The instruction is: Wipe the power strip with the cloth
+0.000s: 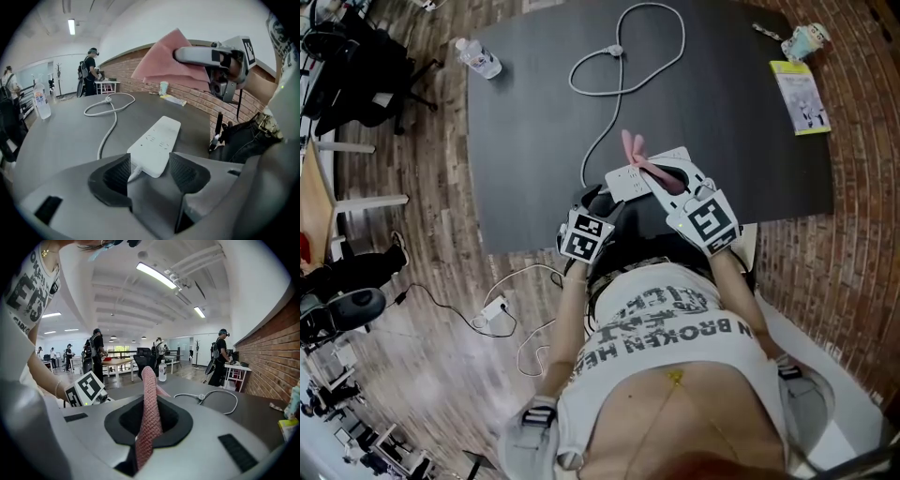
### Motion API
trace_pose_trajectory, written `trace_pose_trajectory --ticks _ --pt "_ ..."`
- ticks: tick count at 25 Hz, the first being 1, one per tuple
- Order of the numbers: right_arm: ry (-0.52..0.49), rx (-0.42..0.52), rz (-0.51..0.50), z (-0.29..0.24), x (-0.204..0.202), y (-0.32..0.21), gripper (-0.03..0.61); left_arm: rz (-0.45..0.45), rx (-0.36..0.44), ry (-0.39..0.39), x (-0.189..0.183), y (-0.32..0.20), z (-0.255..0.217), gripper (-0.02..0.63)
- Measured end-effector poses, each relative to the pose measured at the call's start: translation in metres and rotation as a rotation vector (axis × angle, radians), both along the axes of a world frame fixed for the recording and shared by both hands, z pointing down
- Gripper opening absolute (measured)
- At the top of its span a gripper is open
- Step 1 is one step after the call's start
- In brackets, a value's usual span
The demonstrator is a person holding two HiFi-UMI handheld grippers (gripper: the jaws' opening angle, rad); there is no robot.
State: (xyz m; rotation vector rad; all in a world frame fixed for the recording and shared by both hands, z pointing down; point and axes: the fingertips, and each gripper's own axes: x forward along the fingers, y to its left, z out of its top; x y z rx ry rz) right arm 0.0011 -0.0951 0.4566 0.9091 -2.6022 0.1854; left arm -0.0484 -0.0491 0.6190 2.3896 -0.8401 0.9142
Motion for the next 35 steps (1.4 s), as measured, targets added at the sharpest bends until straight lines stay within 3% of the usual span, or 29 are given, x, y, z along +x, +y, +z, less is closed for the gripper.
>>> trace_pose_trajectory --ticks 7,15,24,35 --pt "0.048 -0.025 -0.020 0.018 -0.001 -0.004 0.017 0.117 -0.061 -0.140 0.007 0.006 0.041 0.262" --pt "0.138 -0.060 -0.129 0.053 -0.009 -0.004 0.017 0.189 -0.122 -0.270 0.016 0.007 0.062 0.272" --pt "0.268 -0.094 -0.356 0.104 -0.035 0.009 0.017 0.236 -0.151 -0.255 0.016 0.007 0.065 0.272" --pt "0.386 -0.145 -0.518 0.154 -0.061 0.018 0.017 0.210 -0.131 -0.254 0.013 0.004 0.068 0.273"
